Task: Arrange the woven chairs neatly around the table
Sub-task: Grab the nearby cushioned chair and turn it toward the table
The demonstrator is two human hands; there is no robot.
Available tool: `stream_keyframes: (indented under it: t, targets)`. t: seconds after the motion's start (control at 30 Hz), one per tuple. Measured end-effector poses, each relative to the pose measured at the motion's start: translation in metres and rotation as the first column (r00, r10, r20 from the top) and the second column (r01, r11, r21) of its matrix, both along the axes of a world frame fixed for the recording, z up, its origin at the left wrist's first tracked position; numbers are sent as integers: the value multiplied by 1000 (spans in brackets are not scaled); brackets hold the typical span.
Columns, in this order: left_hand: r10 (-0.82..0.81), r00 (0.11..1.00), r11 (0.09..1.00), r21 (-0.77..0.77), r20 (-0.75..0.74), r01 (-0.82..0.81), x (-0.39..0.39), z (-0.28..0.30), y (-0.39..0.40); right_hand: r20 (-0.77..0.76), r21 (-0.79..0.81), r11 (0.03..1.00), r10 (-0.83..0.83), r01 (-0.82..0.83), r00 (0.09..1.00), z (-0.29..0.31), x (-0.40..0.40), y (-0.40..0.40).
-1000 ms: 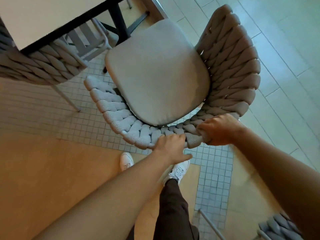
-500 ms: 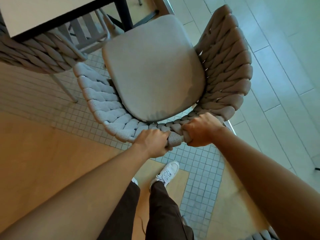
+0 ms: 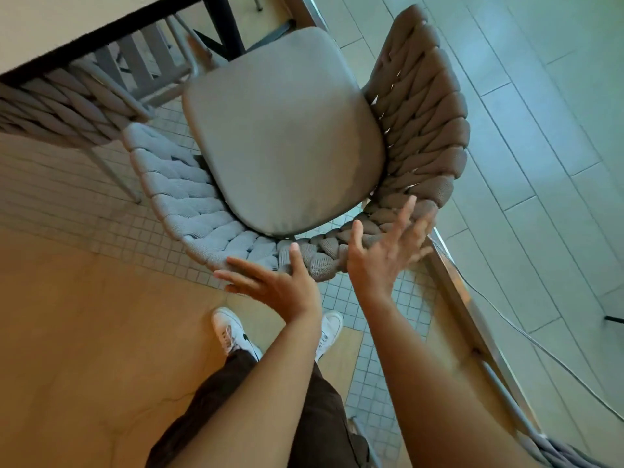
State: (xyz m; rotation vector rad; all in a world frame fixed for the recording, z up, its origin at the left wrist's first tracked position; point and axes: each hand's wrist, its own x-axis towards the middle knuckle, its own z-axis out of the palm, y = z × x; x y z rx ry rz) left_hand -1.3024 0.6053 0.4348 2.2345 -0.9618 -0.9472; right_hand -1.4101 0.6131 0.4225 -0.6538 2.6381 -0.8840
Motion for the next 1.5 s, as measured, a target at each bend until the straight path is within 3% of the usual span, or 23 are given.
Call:
stream_keyframes:
  t: [0.07,0.13,0.2,0.27,0.47,0.77,1.03,1.3,1.4,1.43,1.5]
  targets:
    - [210,968,977,-2,-137,-212,-10,0,-9,318,-82,939,-293,334,902,3,16,-7]
    - [308,930,947,-25,-200,-319,-14,-3,-13,603,-75,792,-448,606,660,5,26,-15]
    - [415,868,903,8,-272,-429,-13,-7,-19,735,-26,666,-493,746,466,4,30,-22]
    - [541,781,834,74,-314,-547,-12,-11,-27,750,-29,614,-508,788,423,2,29,-27]
    - [597,730,779,26,-333,-626,-13,-12,-35,739,-53,608,-510,792,441,9,28,-38]
    - [517,774,838,33,-365,-544,-20,-3,-56,763,-131,648,-417,750,494,5,16,-56]
    - [450,796,872,4,-404,-490,-15,-2,-52,774,-122,665,-401,736,490,-1,13,-51]
    - [351,852,924,-2,-390,-382,-10,0,-48,716,-74,732,-434,677,547,-1,11,-49]
    - [237,925,966,-27,-296,-256,-6,1,-45,611,-83,817,-410,571,677,1,12,-48]
    - [163,967,984,-38,-196,-173,-4,-1,-42,512,-66,870,-391,489,764,2,12,-48]
    - [-55,996,997,-52,74,59,5,-5,-34,167,36,972,-237,234,957,5,13,-48]
